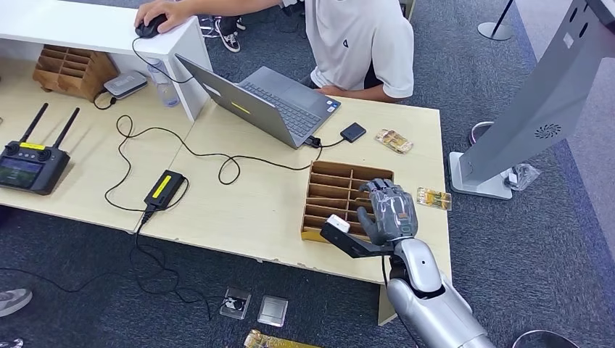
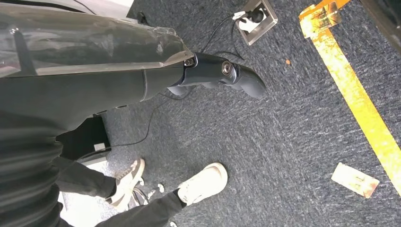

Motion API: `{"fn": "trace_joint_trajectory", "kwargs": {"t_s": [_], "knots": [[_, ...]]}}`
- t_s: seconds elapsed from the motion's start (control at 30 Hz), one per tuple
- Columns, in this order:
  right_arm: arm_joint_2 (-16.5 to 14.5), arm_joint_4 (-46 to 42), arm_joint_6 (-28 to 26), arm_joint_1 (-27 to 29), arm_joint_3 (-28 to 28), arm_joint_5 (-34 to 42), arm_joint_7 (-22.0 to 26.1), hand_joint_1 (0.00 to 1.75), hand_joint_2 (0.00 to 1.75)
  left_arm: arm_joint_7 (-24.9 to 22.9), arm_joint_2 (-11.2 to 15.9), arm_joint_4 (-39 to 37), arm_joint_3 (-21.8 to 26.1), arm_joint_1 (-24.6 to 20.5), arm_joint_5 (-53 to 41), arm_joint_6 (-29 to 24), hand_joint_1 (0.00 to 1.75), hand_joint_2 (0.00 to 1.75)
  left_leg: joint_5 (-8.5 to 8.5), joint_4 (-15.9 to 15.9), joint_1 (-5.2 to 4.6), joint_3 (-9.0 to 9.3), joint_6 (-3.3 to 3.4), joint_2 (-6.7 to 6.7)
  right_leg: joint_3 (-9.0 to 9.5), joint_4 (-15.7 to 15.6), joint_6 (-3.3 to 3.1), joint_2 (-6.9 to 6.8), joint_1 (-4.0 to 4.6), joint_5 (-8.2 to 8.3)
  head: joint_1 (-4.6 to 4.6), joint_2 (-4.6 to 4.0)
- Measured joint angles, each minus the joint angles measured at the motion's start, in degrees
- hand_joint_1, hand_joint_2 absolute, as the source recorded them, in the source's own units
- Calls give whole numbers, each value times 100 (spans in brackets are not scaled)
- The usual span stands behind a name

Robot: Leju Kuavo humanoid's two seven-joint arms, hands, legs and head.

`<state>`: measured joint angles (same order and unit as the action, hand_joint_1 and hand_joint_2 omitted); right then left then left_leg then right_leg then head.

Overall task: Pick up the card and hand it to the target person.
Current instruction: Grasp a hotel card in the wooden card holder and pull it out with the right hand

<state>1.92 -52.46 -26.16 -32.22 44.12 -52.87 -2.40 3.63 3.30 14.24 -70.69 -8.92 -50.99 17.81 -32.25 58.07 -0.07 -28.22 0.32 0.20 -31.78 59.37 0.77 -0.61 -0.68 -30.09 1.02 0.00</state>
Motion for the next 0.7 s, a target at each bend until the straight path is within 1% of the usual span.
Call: {"fn": "trace_joint_trajectory", "kwargs": {"t_s": [0.3,0.7], "knots": [[-52,58,15,-1,13,0,21,92,175,0,0,-1,0,1,6,0,0,175,0,0,0,0,0,0,0,0,0,0,0,0,0,0],[-81,124,10,-52,77,48,9,89,175,0,0,-1,0,2,16,0,0,175,0,0,0,1,0,0,0,0,0,0,0,0,1,0]]}}
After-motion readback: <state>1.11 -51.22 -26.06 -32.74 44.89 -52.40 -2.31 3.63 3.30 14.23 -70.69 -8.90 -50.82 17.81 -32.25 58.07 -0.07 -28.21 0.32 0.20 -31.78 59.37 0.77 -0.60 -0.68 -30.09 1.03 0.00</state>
